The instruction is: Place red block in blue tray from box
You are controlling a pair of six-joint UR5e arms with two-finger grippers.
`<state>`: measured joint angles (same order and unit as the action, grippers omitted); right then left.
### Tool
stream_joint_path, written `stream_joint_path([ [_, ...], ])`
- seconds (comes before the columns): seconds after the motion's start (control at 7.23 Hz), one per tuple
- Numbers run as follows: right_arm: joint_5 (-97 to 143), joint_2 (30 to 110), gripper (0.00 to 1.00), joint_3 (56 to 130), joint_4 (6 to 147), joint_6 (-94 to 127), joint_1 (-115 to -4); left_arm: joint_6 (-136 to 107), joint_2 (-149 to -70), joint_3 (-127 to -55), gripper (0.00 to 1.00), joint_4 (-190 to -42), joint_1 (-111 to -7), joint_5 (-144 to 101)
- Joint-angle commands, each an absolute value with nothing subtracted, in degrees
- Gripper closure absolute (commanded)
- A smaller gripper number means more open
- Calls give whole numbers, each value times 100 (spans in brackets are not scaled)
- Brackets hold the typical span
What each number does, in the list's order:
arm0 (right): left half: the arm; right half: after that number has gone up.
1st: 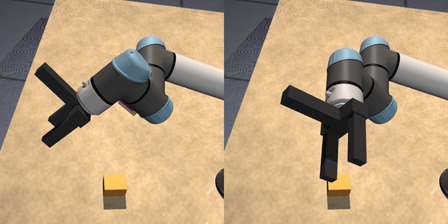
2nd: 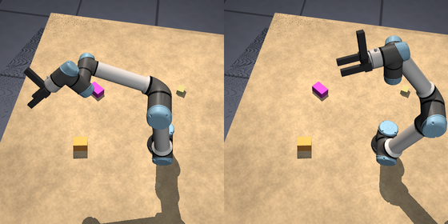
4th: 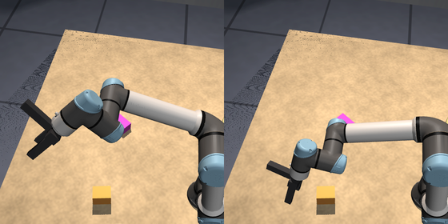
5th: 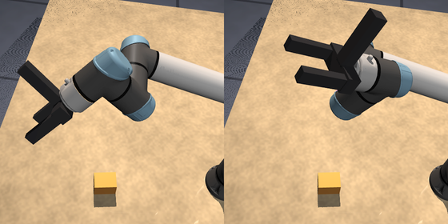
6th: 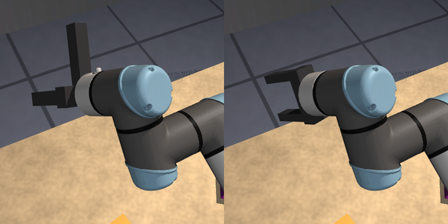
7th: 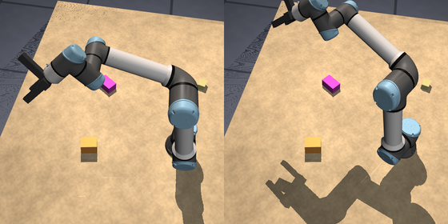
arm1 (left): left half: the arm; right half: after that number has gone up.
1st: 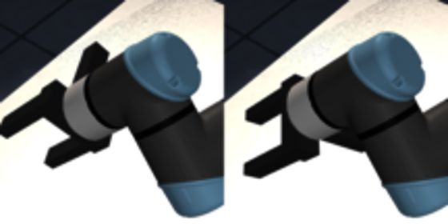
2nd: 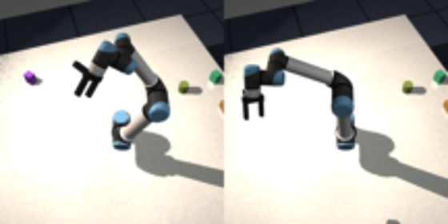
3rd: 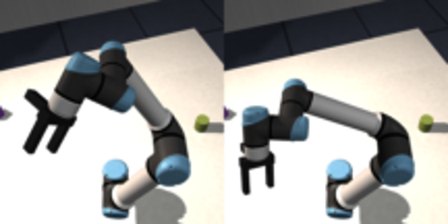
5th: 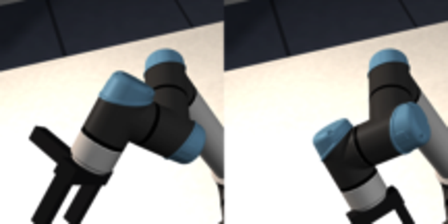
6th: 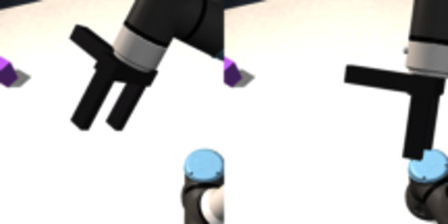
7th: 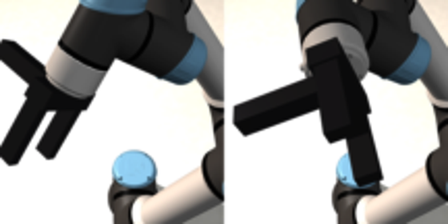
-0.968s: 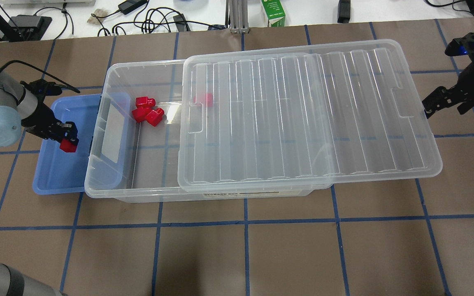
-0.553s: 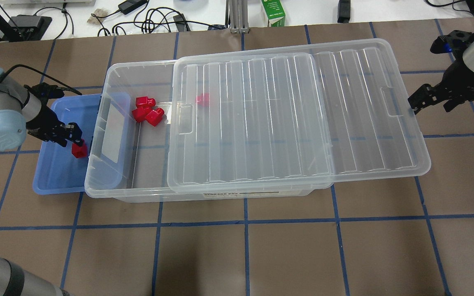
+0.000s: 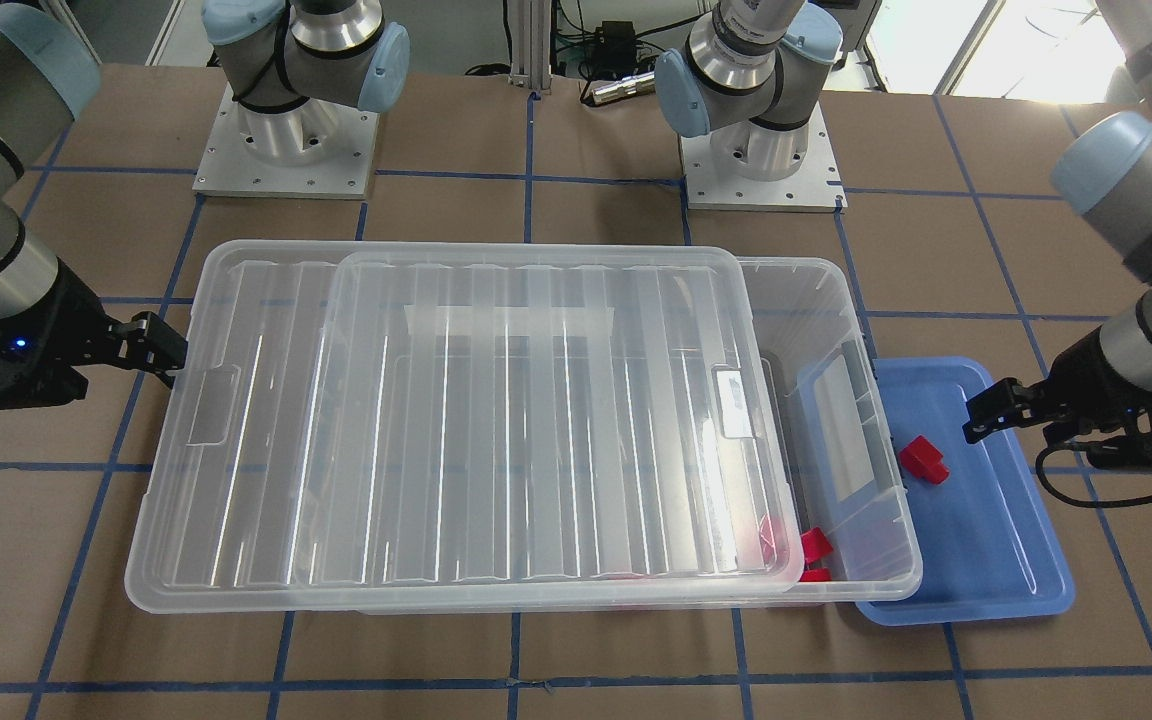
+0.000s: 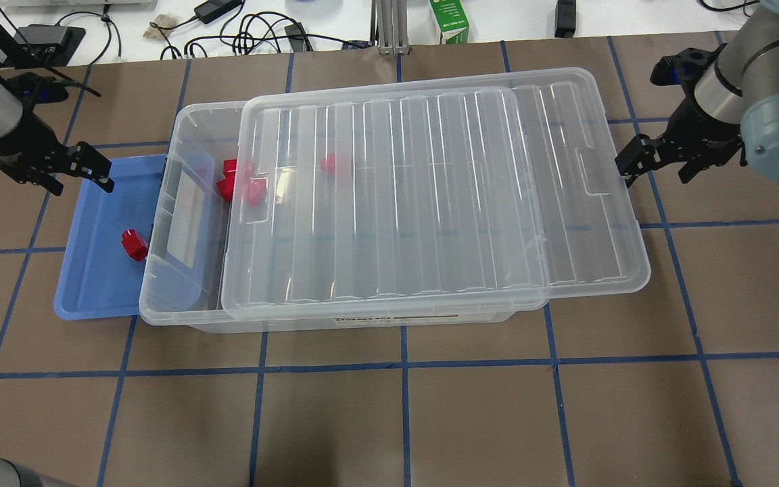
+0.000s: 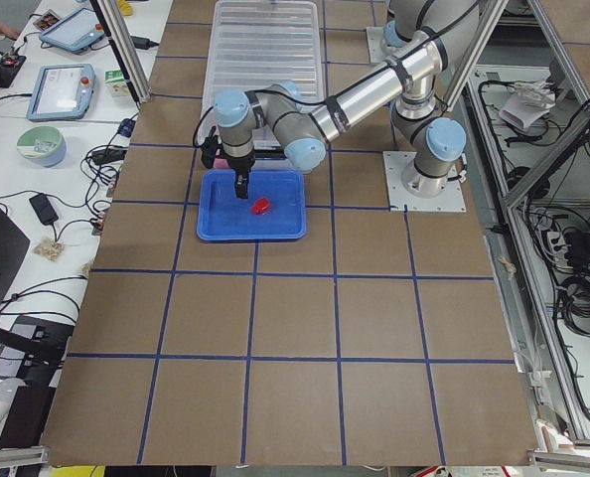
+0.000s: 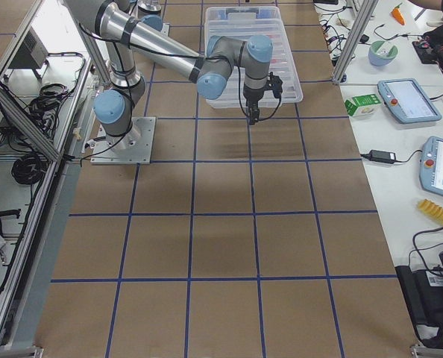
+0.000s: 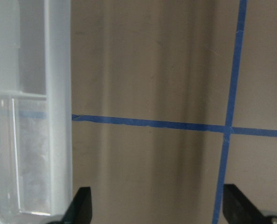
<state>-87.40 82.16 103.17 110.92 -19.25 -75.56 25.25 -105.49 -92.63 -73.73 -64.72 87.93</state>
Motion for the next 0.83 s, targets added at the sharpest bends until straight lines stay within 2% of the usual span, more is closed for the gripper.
stream_joint_path([
  [0.0,-8736,8209,0,10310,11145,-1357,-8136,1717,-9935,-8860,0,-8032,-7281,8842],
  [0.41,-8745,8209,0,10301,11179,-1046,-8464,756,-9134,-8965,0,-8402,-8494,8850],
  [0.69,-8780,8200,0,10249,11180,-1055,-8473,469,-8992,-9096,0,-8342,-8885,8842],
])
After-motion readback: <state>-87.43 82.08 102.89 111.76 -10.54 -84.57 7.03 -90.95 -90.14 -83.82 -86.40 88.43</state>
